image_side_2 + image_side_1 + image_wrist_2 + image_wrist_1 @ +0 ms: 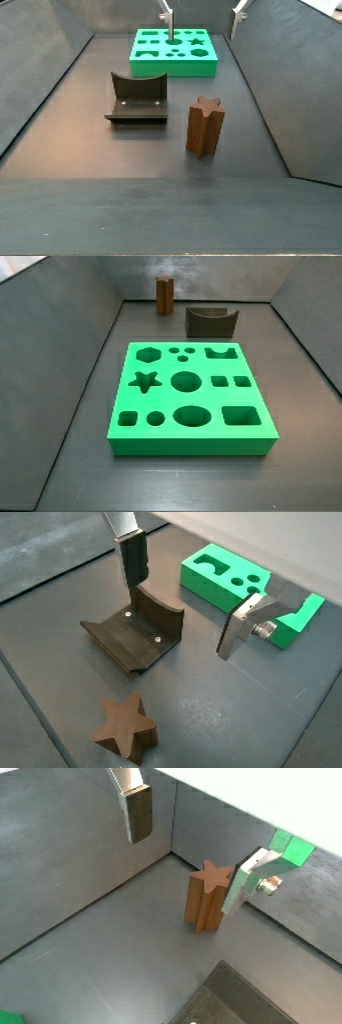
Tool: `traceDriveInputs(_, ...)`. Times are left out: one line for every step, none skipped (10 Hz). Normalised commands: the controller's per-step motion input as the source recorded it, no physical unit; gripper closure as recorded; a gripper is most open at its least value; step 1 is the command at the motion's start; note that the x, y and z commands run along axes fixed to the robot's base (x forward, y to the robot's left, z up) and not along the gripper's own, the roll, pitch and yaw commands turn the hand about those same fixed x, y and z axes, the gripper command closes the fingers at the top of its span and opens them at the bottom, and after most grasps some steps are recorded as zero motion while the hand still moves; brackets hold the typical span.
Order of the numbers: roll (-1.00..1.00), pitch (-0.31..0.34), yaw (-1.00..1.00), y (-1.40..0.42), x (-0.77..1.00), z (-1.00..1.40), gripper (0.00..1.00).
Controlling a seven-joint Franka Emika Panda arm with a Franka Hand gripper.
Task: Pick up the star object. Move up. Move to above the board. Insert the star object.
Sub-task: Pick up the star object.
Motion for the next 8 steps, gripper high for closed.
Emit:
traceDriveInputs(0.0,-0.029,0.0,0.0,0.0,-0.03,0.0)
traceDriveInputs(0.0,-0.243,-0.14,0.5,-0.49,-0.37,0.0)
traceDriveInputs(-0.03,-0.217,-0.03,0.79,-0.23,-0.51,0.0)
traceDriveInputs(-0.03,-0.227,0.0,0.86,-0.16,-0.57,0.0)
traceDriveInputs(-0.06,-0.206,0.0,0.83,-0.02,-0.55,0.0)
traceDriveInputs(-0.08,-0.087,0.0,0.52,0.27,-0.43,0.0)
traceDriveInputs(-0.06,-0.029,0.0,0.3,0.49,-0.43,0.0)
traceDriveInputs(-0.03,-0.036,0.0,0.14,0.51,-0.49,0.0)
